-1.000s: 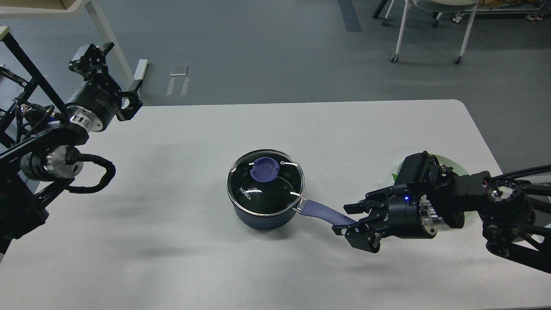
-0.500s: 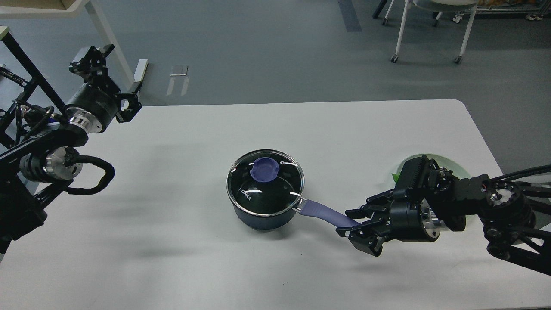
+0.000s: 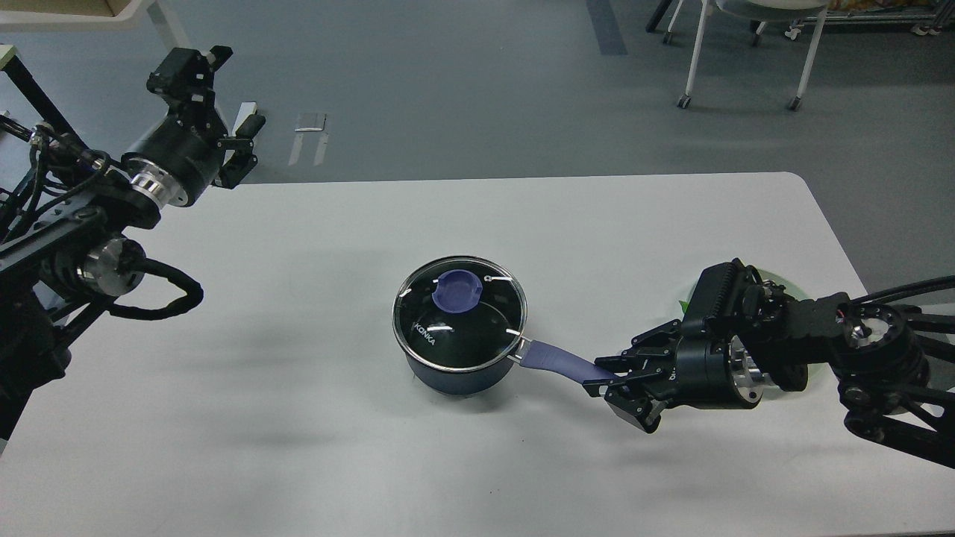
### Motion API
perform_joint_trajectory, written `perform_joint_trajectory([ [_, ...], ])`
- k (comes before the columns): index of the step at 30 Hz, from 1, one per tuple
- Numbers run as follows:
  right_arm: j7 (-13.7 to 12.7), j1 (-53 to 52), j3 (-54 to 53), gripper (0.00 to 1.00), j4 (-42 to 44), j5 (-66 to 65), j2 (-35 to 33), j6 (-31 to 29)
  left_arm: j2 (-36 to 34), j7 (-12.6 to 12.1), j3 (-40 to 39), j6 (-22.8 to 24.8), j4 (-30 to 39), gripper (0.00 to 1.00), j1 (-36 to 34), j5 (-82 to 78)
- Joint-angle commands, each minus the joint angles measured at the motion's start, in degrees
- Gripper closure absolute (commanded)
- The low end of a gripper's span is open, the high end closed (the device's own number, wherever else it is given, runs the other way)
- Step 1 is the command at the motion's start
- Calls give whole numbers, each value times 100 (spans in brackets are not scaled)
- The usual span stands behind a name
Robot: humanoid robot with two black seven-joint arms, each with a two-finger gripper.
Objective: Open pot lid
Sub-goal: 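Move the left gripper over the lid and grasp the purple knob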
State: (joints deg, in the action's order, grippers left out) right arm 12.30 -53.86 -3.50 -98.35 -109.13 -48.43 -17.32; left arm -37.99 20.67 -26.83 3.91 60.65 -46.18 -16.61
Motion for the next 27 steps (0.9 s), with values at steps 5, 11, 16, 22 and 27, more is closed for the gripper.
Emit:
perform_joint_trajectory([
  [5, 9, 7, -1, 77, 0, 33, -26, 9, 19, -19, 282, -856, 1447, 2, -58, -3774],
  [11, 0, 24, 8, 77, 0, 59, -35, 18, 46, -10, 730, -883, 2126, 2, -67, -6824],
  [16, 9, 24, 8, 77, 0, 59, -35, 18, 81, 7, 1223, -962, 2108, 2, -129, -9287],
  [22, 9, 51, 43, 77, 0, 50, -35, 18, 90, -19, 1786, -1024, 2003, 2, -146, -9984],
  [27, 9, 51, 51, 77, 0, 50, -18, 18, 221, -36, 1804, -1024, 1880, 2, -102, -10116],
])
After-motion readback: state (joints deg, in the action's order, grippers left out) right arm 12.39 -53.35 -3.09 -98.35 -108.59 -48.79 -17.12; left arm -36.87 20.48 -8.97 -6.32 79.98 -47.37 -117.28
